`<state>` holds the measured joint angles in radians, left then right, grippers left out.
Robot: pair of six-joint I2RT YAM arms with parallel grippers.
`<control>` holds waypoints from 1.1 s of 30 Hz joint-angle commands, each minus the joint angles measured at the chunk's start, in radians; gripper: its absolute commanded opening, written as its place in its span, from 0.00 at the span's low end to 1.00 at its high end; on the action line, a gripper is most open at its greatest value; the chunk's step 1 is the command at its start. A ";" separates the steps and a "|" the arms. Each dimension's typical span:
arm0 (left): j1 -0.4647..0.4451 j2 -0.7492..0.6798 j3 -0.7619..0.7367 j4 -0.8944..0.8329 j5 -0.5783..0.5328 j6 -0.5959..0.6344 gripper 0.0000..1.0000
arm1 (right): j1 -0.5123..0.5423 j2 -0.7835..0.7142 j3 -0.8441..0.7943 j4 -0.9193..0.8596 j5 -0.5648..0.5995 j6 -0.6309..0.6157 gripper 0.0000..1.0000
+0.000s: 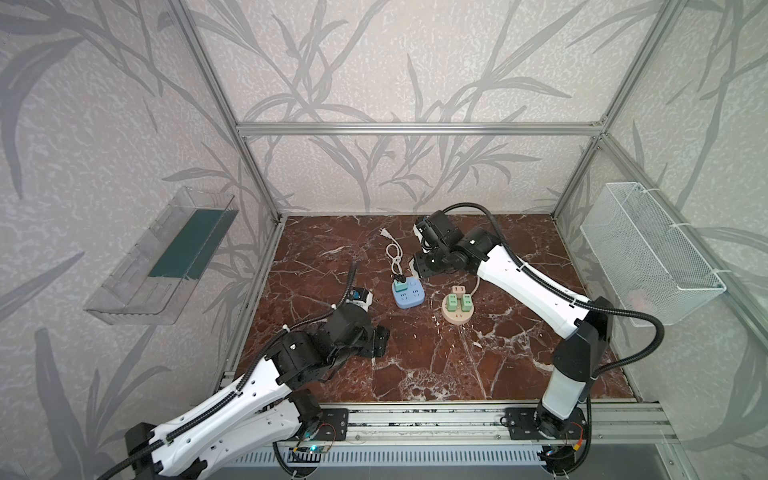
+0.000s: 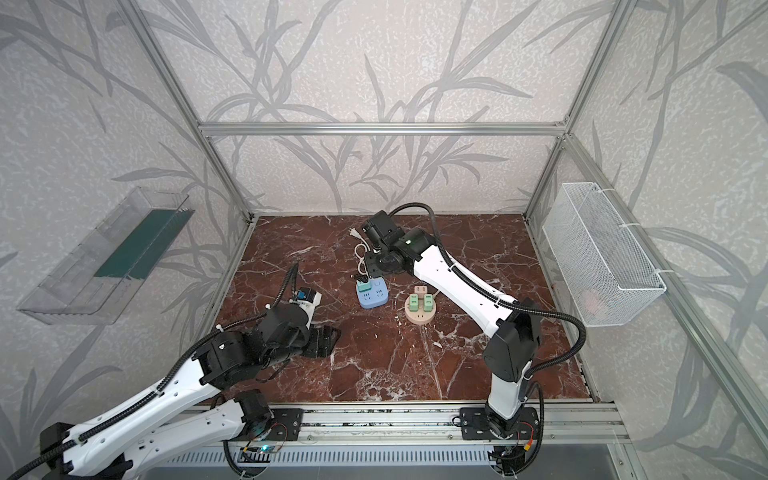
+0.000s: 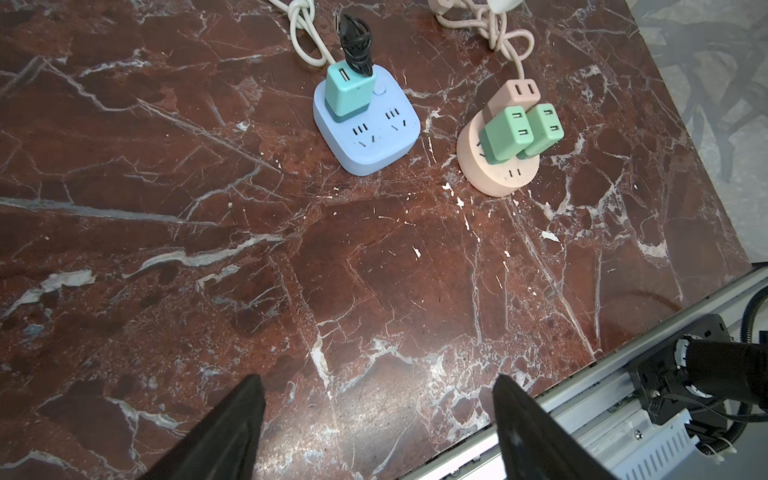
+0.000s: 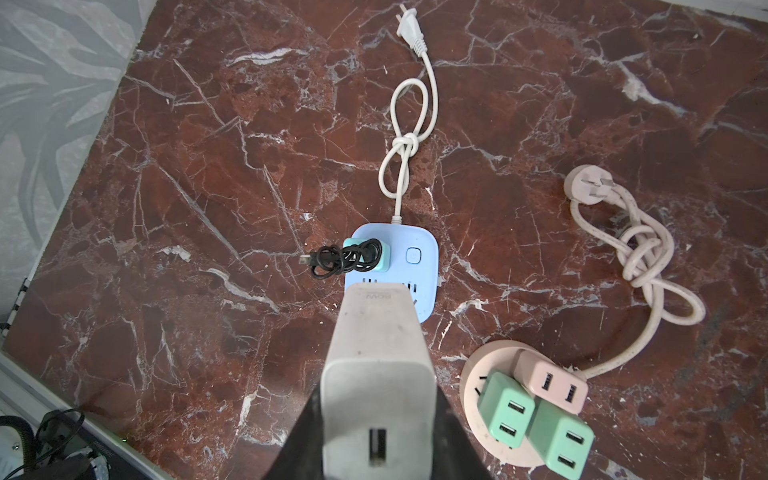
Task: Insert the plug
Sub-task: 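Carry the white charger over the light-blue strip with the right gripper, then lower the white charger prongs into the light-blue strip's free socket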
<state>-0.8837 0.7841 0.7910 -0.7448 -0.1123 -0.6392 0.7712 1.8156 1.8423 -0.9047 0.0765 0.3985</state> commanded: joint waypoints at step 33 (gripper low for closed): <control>0.103 -0.023 -0.084 0.128 0.178 -0.120 0.92 | -0.067 0.241 0.029 -0.052 -0.065 -0.021 0.00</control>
<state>-0.7944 0.7738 0.7181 -0.6292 0.0486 -0.7452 0.7120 2.0388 1.8866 -0.9695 0.0322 0.3744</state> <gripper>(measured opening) 0.917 0.328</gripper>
